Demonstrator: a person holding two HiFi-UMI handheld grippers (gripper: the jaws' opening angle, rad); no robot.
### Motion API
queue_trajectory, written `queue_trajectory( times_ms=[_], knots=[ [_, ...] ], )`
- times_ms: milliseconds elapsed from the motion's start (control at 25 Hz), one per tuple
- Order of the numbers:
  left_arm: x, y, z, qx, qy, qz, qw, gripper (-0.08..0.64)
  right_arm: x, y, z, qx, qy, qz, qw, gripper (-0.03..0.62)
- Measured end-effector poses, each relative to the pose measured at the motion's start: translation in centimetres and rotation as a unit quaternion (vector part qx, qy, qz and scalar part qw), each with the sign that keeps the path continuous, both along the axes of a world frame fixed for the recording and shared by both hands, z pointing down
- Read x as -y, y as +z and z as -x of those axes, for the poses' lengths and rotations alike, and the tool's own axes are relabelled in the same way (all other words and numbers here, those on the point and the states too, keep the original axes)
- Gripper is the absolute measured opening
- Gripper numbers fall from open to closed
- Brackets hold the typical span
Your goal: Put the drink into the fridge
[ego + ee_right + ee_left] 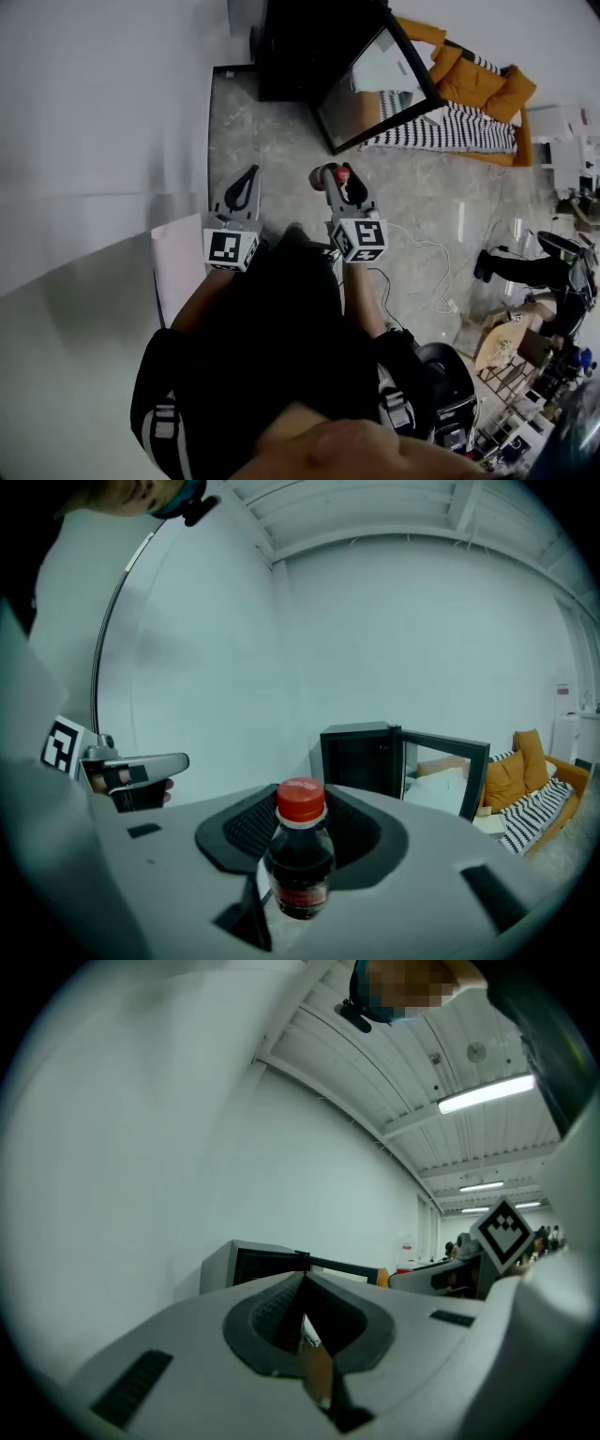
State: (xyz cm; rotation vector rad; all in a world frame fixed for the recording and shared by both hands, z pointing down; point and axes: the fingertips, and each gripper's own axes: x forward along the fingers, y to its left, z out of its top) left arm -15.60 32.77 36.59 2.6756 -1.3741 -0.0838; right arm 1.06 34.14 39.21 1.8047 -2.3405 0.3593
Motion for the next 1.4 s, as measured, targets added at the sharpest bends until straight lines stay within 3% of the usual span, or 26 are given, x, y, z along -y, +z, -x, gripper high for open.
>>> queue_trajectory(
  times_ms=[520,1240,1400],
  knots=[
    [5.5,0.9,-2.3,-0.006,0.005,0.002,1.0,0.005,6.8,0.7,-0.9,0.005,-0.015,-0.001,1.0,0.143],
    [25.3,0.2,-14.4,0.009,-0.084,0.023,0.9961,0.005,28.5,1.6,-10.7,-0.007,-0.118,-0.002,0.993,0.143],
    [28.8,0.1,-15.6,0.009,-0.115,0.019,0.9932,0.005,32.4,2.6,-12.5,-0.007,-0.134,0.003,0.991,0.143]
  ],
)
